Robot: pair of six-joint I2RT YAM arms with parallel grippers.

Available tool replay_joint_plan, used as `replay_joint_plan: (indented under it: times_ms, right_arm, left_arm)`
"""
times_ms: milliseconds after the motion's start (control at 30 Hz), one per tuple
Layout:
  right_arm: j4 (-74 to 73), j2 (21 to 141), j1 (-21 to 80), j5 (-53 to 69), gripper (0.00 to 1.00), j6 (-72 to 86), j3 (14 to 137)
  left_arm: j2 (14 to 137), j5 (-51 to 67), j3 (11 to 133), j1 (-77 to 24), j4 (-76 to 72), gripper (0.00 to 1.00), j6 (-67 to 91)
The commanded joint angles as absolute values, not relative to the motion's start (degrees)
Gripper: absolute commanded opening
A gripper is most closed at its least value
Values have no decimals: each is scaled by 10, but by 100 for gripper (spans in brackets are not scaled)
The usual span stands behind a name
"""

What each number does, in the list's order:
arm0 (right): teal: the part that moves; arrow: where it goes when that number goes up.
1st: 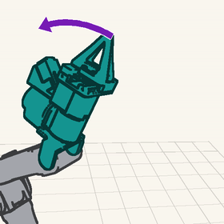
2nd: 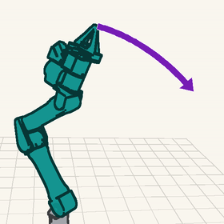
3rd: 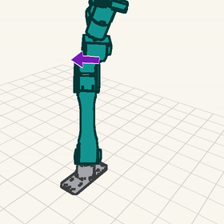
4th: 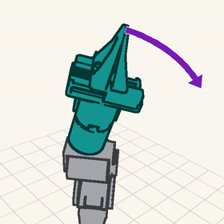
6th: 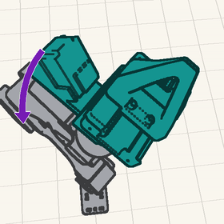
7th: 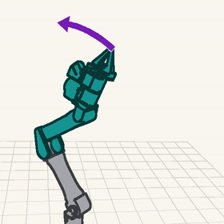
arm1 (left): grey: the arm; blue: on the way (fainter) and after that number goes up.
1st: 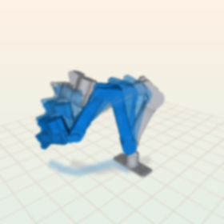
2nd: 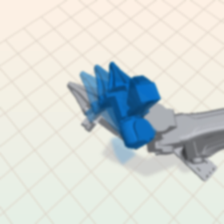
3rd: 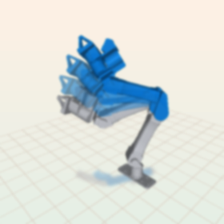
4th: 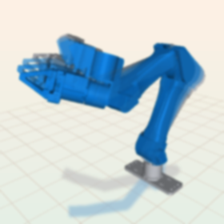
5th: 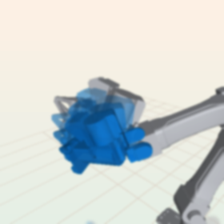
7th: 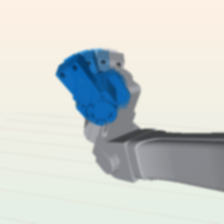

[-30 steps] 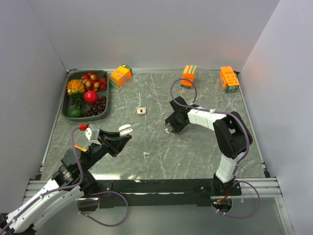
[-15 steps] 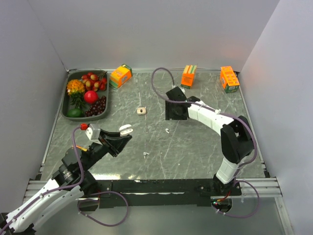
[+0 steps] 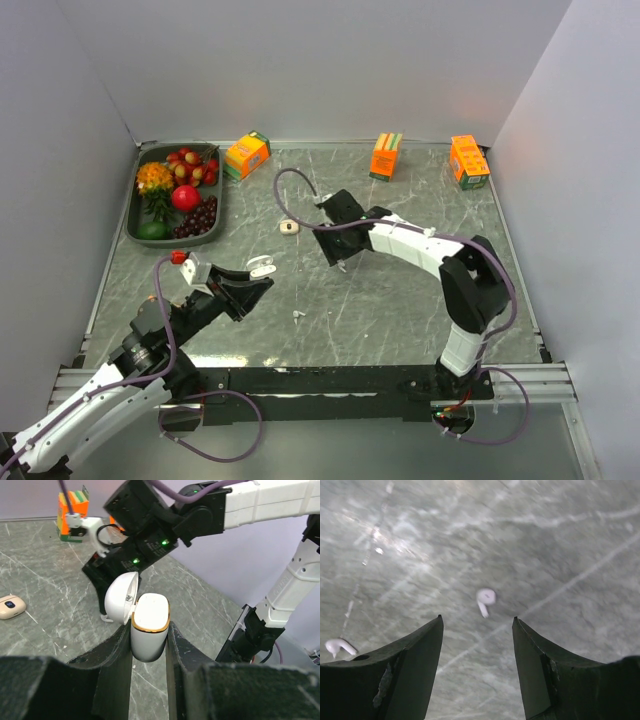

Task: Insert the wireless bluetooth earbuds into the charging case
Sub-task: Adjust the earbud at the center of the board.

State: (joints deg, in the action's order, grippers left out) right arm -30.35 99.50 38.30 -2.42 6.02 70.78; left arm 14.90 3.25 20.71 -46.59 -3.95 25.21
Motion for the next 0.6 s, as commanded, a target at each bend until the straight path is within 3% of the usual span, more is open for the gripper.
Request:
replay_joint_plan:
  times_ms: [0,567]
  right_arm:
    - [-300,1040,402,-32,66,38,755]
    - [-307,1090,399,-61,61,40,757]
  left_arm:
    - [151,46,234,-468,-61,1,259]
    - [151,41,230,-468,-55,1,265]
